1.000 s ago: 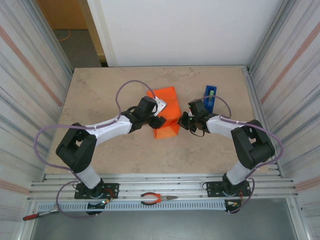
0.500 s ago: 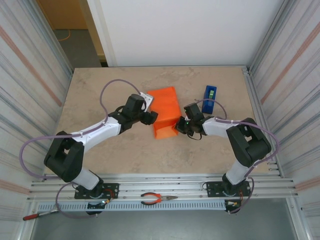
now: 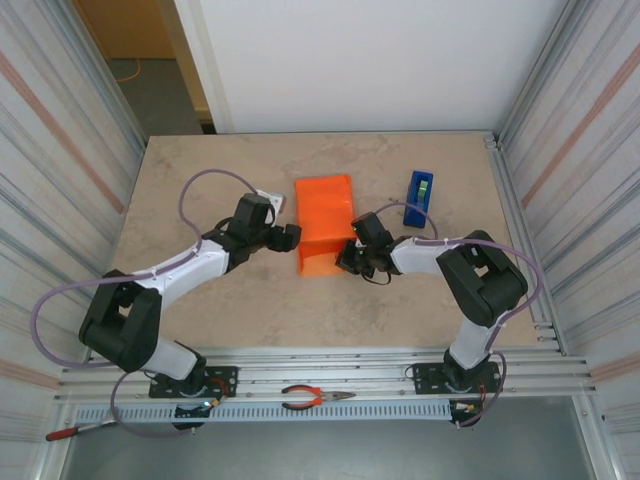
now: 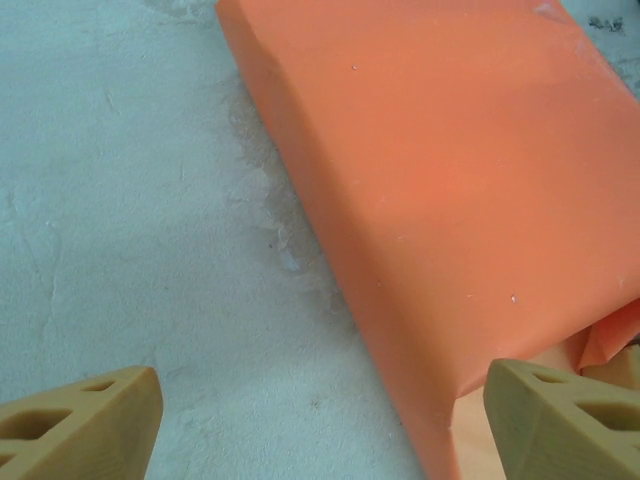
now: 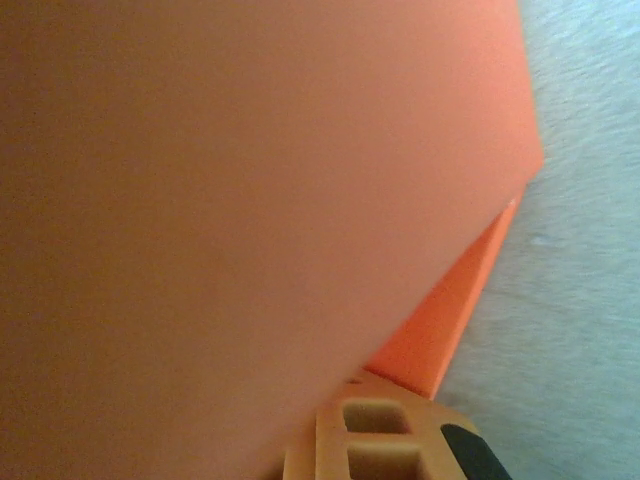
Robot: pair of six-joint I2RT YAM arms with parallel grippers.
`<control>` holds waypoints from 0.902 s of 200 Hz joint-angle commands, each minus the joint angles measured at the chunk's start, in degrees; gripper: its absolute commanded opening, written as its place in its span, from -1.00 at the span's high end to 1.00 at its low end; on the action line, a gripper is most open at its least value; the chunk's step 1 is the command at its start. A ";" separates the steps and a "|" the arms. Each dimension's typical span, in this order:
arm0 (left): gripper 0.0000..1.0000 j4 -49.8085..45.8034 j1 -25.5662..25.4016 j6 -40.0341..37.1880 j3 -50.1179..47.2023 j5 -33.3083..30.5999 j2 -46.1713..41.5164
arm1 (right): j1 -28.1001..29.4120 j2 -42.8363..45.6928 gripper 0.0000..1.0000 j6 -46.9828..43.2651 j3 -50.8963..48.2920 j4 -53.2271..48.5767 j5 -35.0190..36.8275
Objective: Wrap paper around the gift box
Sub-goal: Fold the wrapping paper for the gift box.
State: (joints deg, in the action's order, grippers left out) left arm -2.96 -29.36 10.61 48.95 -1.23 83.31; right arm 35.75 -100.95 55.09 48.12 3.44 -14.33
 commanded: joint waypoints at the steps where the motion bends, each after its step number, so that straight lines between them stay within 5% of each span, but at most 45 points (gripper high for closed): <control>1: -0.73 1.75 0.95 2.92 -1.02 1.63 -2.26 | 0.94 -0.63 1.00 1.25 1.69 -1.33 0.74; 99: -0.89 3.75 3.00 8.59 -4.19 5.44 -3.15 | -6.24 10.69 1.00 0.06 -7.43 -3.16 2.58; 180: -0.93 4.11 3.00 10.26 -7.09 5.39 -3.81 | -7.43 6.79 1.00 -0.51 -0.77 -2.72 -0.02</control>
State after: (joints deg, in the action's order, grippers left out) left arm 0.30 -26.94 19.64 42.85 3.64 81.84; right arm 27.35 -92.27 55.05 43.64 0.80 -13.54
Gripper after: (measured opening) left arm 0.957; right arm 0.061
